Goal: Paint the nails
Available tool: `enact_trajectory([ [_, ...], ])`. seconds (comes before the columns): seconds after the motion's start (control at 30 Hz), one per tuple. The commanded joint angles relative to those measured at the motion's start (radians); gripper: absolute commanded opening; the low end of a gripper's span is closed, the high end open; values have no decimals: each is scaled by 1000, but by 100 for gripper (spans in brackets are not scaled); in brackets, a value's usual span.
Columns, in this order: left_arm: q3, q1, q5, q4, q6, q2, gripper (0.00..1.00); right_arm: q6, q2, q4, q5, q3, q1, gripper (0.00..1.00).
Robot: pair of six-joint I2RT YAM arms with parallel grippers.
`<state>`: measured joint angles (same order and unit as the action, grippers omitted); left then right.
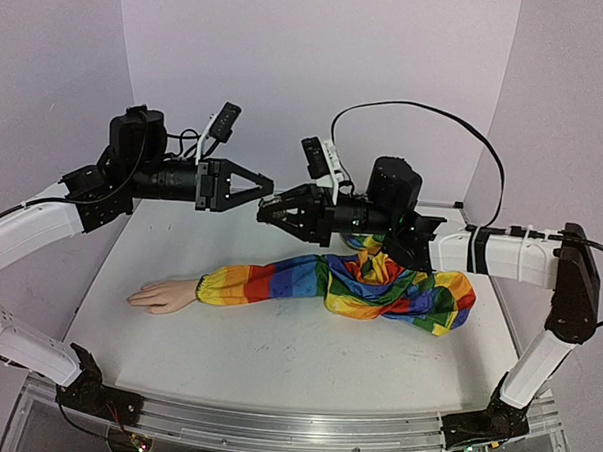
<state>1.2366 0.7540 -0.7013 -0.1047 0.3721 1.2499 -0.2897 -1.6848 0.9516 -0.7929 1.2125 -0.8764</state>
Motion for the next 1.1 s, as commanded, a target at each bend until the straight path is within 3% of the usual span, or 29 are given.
enact_trajectory([
  [0.0, 30, 9, -28, 57, -10, 6, 36, -25, 0, 98, -36, 51, 0, 0],
  [0.17, 38, 13, 3, 57, -10, 23, 19, -11, 3, 90, -4, 45, 0, 0],
  [0.33, 33, 26, 63, 48, -18, 29, 4, 35, 16, 39, 135, 39, 0, 0],
  [0.4, 37, 42, 164, 14, -29, 28, 0, 86, 28, -57, 383, 53, -19, 0],
  [0.47, 53, 66, 349, -55, -17, 32, 0, 160, 31, -156, 971, 75, -106, 0],
  [0.53, 92, 74, 497, -138, 43, 60, 0, 267, -2, -107, 1392, 84, -181, 0],
  [0.6, 132, 74, 557, -201, 66, 91, 0, 385, -40, -10, 1505, 87, -210, 0],
  [0.73, 177, 74, 565, -245, 81, 127, 5, 423, -82, 9, 1446, 138, -214, 0],
  [0.93, 171, 74, 480, -233, 57, 107, 48, 356, -56, 20, 1018, 82, -156, 0],
  [1.07, 118, 56, 441, -202, 14, 33, 84, 221, -22, 27, 538, 3, -56, 0],
])
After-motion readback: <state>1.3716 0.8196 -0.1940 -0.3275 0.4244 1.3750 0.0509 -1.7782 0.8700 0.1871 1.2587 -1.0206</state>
